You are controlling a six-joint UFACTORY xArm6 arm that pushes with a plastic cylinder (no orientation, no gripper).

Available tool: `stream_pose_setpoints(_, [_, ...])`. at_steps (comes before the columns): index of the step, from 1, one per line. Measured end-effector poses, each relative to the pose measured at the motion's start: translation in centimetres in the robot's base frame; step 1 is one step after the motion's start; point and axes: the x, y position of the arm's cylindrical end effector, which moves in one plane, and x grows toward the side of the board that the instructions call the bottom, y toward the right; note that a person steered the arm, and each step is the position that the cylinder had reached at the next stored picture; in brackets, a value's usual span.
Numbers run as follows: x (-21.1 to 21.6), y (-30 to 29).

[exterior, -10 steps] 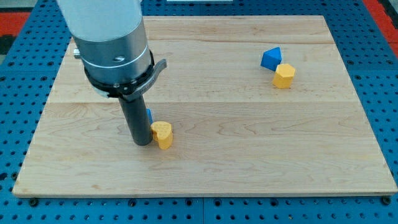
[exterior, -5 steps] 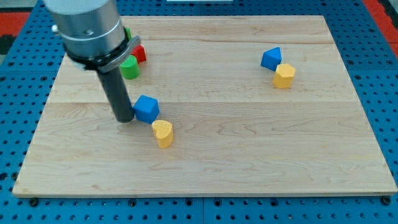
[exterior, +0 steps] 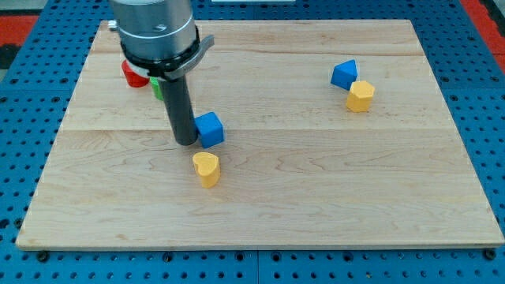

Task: Push the blue cube towards the blue triangle

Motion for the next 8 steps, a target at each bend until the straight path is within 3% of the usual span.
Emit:
stream_pose_setpoints(1, [-2.0,1.5])
stream_pose_setpoints(5, [-2.5,9.2])
stream_pose_setpoints(8, [-1.3,10.0])
